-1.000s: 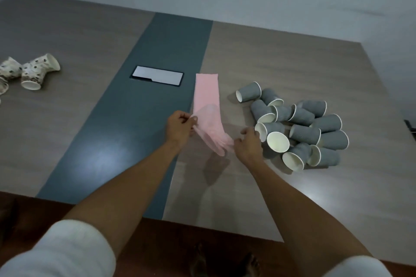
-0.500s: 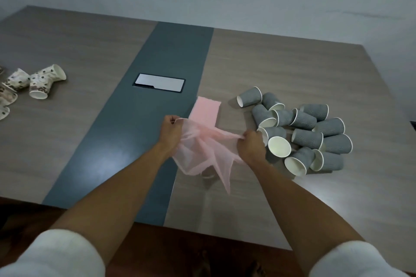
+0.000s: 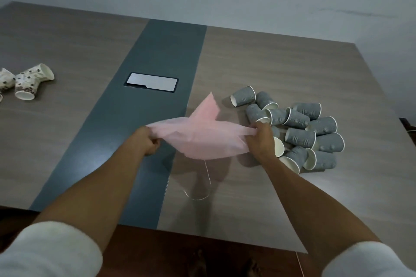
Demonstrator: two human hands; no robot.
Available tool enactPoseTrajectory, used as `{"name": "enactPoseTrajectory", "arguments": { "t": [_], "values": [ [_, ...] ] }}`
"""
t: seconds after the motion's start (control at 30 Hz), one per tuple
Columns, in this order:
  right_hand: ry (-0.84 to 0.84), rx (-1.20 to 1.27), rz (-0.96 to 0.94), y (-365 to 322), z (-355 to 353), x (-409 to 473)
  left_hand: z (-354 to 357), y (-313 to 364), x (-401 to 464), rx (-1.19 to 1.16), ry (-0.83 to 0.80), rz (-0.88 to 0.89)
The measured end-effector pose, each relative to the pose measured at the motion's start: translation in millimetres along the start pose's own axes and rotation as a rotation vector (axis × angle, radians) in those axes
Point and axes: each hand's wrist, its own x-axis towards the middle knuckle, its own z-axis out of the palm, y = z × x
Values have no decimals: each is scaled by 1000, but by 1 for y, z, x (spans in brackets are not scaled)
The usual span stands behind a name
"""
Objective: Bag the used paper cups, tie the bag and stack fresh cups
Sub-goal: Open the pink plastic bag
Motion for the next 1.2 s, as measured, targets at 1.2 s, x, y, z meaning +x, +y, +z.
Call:
{"name": "enactPoseTrajectory", "arguments": {
  "t": [1.2],
  "values": [
    [71, 1363, 877, -63, -31, 39, -8, 31, -32, -356, -708, 0]
  ]
}}
